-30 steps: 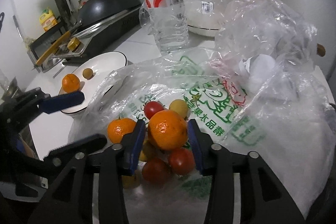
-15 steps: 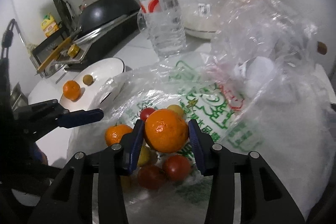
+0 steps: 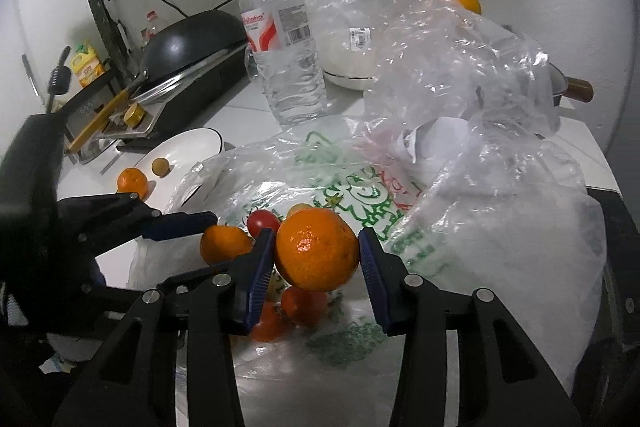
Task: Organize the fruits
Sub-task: 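Grasp an orange with the left gripper while the right gripper grasps another orange, then carry the orange into the white plate and open the left gripper while the right carries its orange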
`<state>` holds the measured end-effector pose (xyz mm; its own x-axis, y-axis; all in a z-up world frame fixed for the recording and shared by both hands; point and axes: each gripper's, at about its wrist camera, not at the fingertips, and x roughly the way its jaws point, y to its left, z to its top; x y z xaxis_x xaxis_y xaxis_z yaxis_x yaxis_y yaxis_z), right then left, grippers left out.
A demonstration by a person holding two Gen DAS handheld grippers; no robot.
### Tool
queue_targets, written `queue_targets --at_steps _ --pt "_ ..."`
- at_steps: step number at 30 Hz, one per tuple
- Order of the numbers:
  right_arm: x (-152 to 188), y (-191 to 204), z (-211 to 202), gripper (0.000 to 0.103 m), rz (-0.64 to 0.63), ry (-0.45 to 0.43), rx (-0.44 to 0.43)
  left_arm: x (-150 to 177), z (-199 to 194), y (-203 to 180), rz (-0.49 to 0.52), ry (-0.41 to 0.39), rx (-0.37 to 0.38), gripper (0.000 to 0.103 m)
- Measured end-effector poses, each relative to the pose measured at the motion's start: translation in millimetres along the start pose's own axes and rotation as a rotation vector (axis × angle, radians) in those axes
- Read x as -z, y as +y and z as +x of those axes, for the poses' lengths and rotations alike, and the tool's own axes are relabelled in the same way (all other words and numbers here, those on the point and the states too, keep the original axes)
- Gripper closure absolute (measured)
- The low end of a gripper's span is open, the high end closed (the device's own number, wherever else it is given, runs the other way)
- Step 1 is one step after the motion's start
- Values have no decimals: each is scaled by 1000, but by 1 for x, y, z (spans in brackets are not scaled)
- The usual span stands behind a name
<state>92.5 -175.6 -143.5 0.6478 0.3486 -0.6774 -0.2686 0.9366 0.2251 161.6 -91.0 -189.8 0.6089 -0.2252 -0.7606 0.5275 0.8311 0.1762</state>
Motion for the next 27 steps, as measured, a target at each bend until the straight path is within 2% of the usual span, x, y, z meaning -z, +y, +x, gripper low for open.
queue_targets --at_steps 2,6,10,27 --pt "2 -2 -2 58 7 -6 -1 0 4 2 -10 18 16 61" --pt "3 -3 -4 58 4 -13 5 1 6 0 -1 5 15 62" --pt "2 -1 -9 58 -5 -24 6 1 4 3 -36 -7 22 63" --pt "-2 28 -34 58 -48 -58 32 0 -65 11 -89 -172 28 63"
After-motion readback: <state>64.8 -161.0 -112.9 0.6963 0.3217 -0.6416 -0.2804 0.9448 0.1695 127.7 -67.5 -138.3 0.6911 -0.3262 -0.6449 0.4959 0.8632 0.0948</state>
